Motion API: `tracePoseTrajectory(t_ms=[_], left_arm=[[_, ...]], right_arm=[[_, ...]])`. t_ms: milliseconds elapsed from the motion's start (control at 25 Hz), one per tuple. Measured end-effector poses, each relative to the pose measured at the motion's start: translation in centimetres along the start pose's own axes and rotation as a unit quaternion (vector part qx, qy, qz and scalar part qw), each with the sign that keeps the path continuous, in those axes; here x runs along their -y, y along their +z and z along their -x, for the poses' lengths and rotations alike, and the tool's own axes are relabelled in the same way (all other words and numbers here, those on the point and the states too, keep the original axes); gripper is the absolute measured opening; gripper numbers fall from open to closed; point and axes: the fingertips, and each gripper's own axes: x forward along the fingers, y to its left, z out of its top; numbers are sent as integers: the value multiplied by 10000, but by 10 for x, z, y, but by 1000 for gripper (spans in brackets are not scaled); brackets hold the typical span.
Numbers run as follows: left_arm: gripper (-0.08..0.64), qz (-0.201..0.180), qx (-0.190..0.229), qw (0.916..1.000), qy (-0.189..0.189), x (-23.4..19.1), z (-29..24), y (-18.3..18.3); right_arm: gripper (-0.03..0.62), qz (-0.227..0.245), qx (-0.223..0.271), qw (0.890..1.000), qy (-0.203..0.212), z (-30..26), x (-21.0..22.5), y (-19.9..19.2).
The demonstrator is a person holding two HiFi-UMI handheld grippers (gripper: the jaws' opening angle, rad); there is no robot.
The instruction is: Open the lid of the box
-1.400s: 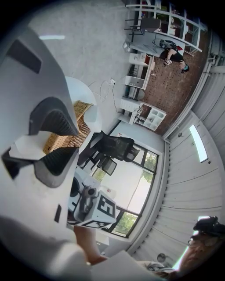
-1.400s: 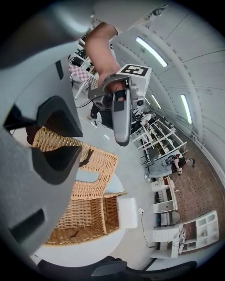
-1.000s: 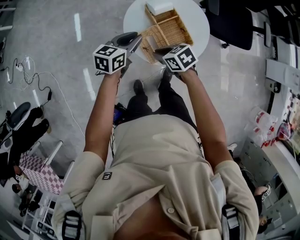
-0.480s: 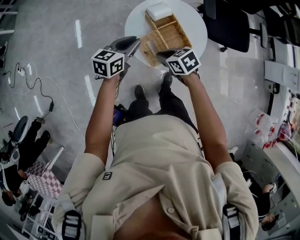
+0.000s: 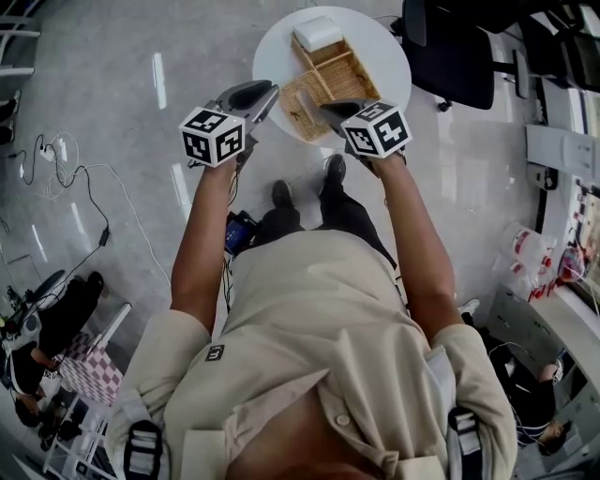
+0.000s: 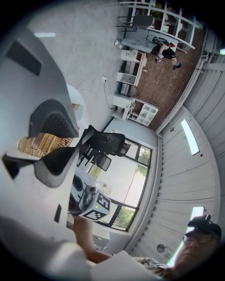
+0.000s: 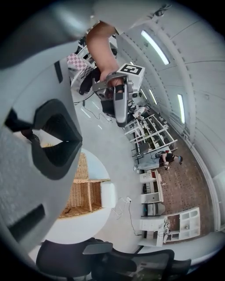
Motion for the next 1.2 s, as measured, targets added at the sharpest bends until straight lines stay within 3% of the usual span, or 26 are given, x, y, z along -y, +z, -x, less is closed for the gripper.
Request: tracePoseTrajectory(t_ms=[400,680,920,1200], left_arm=[[57,-423,362,9983,-177,25,23,41],[55,-851,682,9936,-297,58,40,74],[55,-1476,1101,9820,-411,91,65,114],[55,-1973,1474,9681,-457,126,93,149]], right_arm=[[-8,312,913,9939,-540,63,-2,54],[-9,661,1991,9746,-784,136,-22,106],[-11,952,2533,9558,-1151,190,-43,134],[-11,1220,2802,9431,-1309,229,-70,146]])
